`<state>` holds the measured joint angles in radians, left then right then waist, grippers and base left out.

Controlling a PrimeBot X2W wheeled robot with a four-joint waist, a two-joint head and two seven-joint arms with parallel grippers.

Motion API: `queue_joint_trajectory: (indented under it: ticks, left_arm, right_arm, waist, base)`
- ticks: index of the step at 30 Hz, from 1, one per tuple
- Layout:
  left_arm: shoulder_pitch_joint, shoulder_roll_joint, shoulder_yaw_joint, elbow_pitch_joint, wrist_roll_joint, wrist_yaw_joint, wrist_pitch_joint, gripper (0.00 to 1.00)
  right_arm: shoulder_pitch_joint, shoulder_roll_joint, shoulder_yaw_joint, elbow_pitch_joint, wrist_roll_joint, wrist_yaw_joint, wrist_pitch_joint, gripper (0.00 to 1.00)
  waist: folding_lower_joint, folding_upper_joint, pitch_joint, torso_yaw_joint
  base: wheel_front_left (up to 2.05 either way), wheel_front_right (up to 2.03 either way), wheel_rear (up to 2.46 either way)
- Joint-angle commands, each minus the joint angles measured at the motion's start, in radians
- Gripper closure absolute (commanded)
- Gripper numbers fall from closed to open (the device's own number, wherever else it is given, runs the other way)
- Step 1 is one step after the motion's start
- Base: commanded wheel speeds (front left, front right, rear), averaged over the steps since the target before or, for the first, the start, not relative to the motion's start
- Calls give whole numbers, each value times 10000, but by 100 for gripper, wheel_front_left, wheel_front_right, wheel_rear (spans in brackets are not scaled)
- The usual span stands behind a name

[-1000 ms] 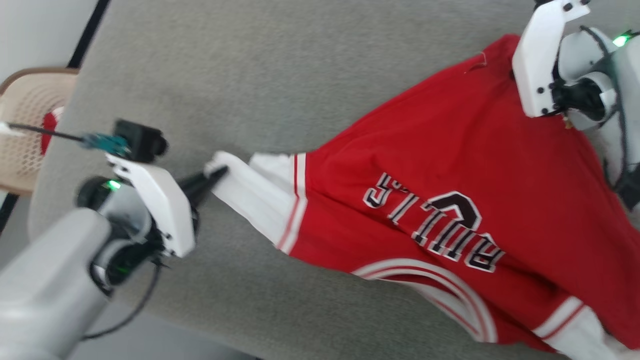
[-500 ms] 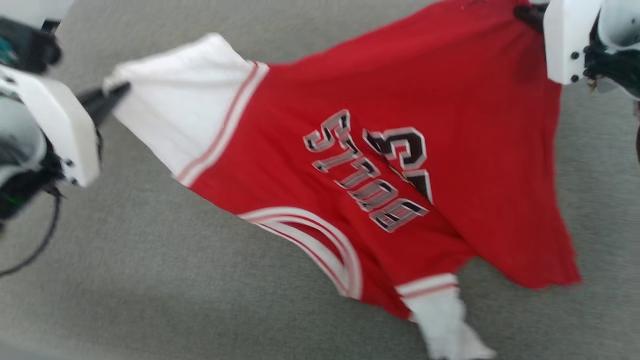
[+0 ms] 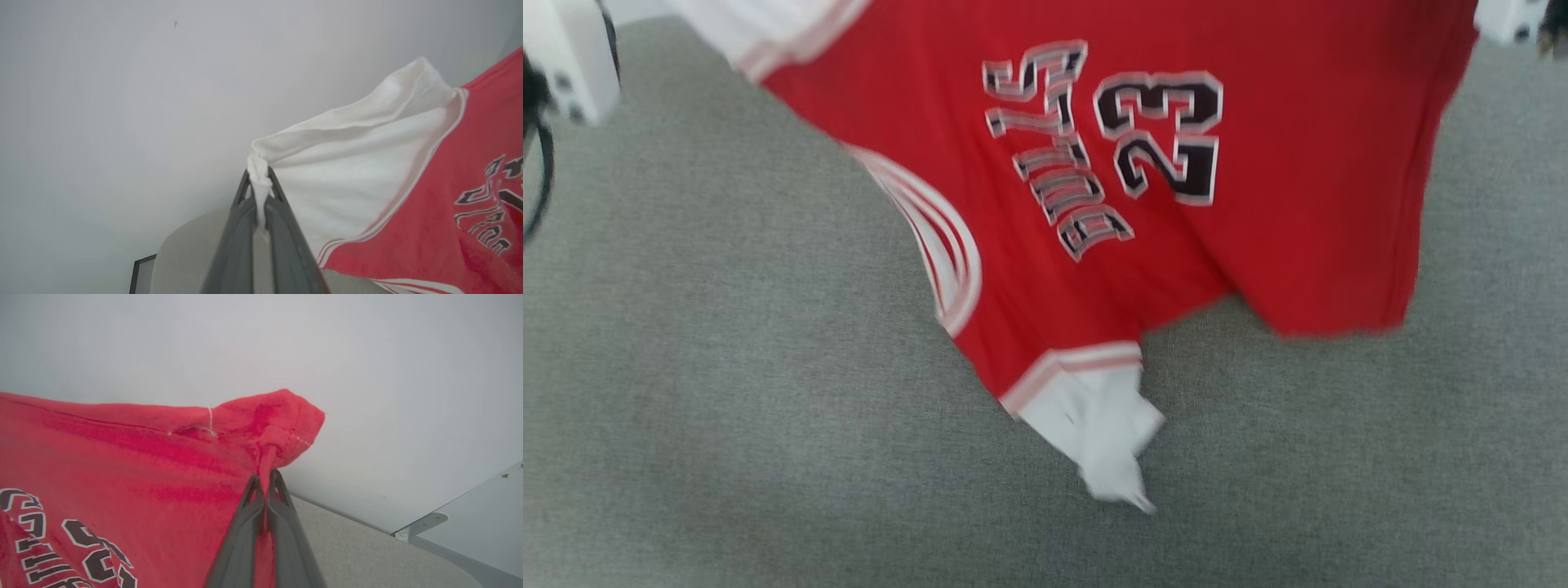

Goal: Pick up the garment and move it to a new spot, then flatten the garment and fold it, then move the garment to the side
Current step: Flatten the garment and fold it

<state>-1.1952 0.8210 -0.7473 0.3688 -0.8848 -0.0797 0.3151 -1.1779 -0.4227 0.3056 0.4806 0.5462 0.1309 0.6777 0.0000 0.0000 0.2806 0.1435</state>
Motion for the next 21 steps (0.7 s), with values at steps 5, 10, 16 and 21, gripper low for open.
queue_joint_trajectory:
  ticks: [5,10,16,21]
  left_arm:
    - [-1617,-714,73,1420,1151,-120,-1615,100]
    - [-3094,-1241,222,2685,2141,142,-3491,100]
    - [-4365,-1639,435,3559,3133,461,-5609,100]
    - [-4075,-1788,633,3337,3339,-37,-5805,100]
  right_arm:
    - [-1088,663,-856,1018,-1542,-4,-1803,100]
    - [-2097,1249,-1663,2058,-3101,-4,-3770,100]
    - [-2873,1784,-2755,2940,-4943,-4,-6176,100]
    - [-2935,2144,-2988,3749,-5554,-4,-6678,100]
  waist:
    - [0,0,655,-147]
    - [0,0,1151,-186]
    - [0,0,1491,-103]
    - [0,0,1587,-17]
  base:
    - [0,0,0]
    - [0,0,0]
    - [0,0,0]
    - [0,0,0]
